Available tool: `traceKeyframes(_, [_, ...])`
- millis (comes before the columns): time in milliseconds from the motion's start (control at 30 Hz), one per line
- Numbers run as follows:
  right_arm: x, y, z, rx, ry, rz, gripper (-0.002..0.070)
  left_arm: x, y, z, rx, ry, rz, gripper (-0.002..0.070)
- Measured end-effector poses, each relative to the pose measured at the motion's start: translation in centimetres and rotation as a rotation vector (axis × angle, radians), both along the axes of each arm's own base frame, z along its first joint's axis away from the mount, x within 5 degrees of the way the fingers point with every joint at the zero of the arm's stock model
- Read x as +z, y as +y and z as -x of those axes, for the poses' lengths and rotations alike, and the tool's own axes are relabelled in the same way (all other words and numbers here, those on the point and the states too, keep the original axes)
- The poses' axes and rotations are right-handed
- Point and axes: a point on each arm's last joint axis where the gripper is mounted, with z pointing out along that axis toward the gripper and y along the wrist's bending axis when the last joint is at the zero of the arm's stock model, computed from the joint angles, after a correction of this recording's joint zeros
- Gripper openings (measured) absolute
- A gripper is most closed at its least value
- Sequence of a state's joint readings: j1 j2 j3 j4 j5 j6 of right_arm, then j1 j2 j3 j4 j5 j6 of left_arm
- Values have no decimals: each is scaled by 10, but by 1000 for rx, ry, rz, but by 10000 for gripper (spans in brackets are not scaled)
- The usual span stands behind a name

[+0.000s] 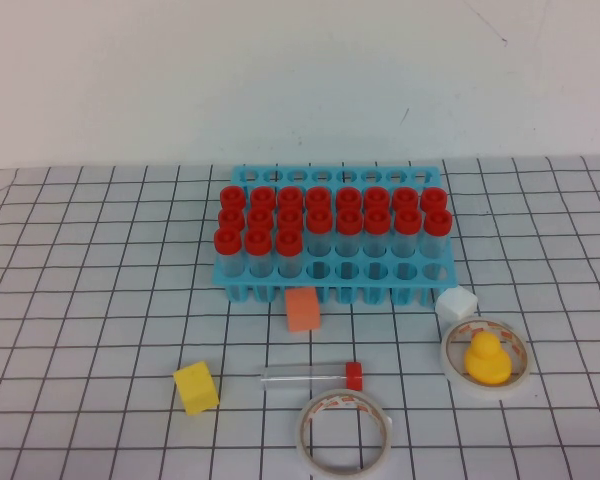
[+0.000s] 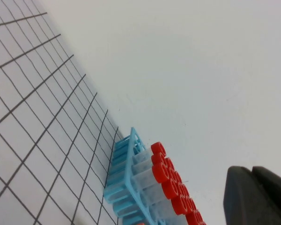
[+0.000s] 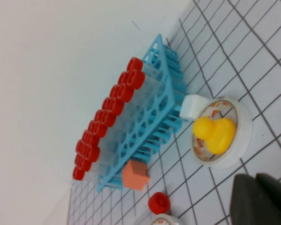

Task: Place the test tubes

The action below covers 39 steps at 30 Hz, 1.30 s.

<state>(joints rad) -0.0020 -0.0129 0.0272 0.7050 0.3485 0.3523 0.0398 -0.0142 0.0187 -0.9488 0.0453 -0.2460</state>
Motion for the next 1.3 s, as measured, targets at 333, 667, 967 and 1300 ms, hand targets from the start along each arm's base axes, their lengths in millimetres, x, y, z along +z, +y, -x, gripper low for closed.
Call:
traceKeyframes(333, [1,1,0,15,-20,38,-1,35,-18,8,-194,-14,-537,-1])
traceKeyframes(667, [-3,4,2,73,10,94,-1,110,-50,-24,-1009,119,-1258,-1])
traceKeyframes(967, [-4,6,3,92,26,93,-1,109,-54,-87,-1344,279,-1478,-1])
traceKeyframes(1300, [-4,6,3,93,28,93,-1,116,-96,-160,-1518,346,-1767,0])
